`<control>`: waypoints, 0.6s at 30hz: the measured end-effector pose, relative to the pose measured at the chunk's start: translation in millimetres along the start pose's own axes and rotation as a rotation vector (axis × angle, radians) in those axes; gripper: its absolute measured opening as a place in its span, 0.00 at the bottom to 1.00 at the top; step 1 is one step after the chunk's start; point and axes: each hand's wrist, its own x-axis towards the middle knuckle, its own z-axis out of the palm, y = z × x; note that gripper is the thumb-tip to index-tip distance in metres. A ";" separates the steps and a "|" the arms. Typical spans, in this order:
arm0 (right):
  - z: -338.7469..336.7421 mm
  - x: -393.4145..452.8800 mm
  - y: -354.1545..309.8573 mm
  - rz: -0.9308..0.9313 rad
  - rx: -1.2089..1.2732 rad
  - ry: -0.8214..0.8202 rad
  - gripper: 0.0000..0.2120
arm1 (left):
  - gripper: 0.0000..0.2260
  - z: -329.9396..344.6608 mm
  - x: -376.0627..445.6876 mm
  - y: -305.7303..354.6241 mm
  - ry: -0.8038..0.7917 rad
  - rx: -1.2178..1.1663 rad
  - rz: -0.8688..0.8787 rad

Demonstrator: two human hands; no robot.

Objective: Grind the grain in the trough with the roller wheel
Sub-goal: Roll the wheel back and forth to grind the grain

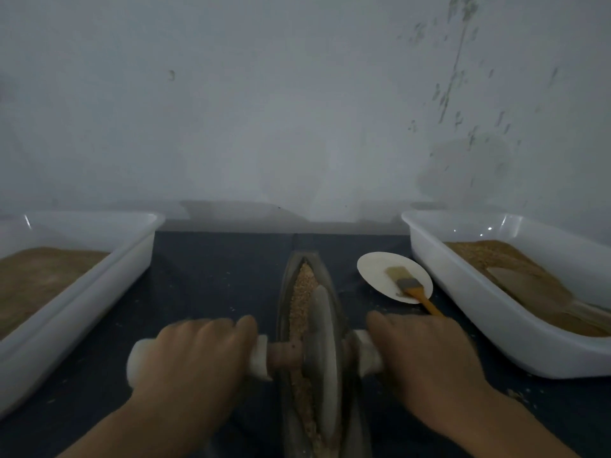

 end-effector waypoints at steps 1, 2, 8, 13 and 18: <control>-4.0 -4.4 -2.2 -0.039 -0.040 0.039 0.23 | 0.13 -0.1 -5.6 -1.3 -0.018 -0.016 -0.004; -6.1 -6.1 -3.2 -0.055 -0.026 0.103 0.23 | 0.14 1.2 -7.3 -2.8 -0.031 -0.021 -0.017; 20.5 50.6 10.6 -0.014 -0.068 0.112 0.08 | 0.10 24.1 47.0 -8.7 0.028 0.019 -0.104; 44.1 93.0 26.9 0.090 -0.037 0.116 0.12 | 0.08 24.6 93.1 -9.7 0.071 0.070 -0.109; 32.4 52.2 18.1 0.067 0.032 0.108 0.14 | 0.07 9.2 65.1 -3.0 0.064 0.089 -0.030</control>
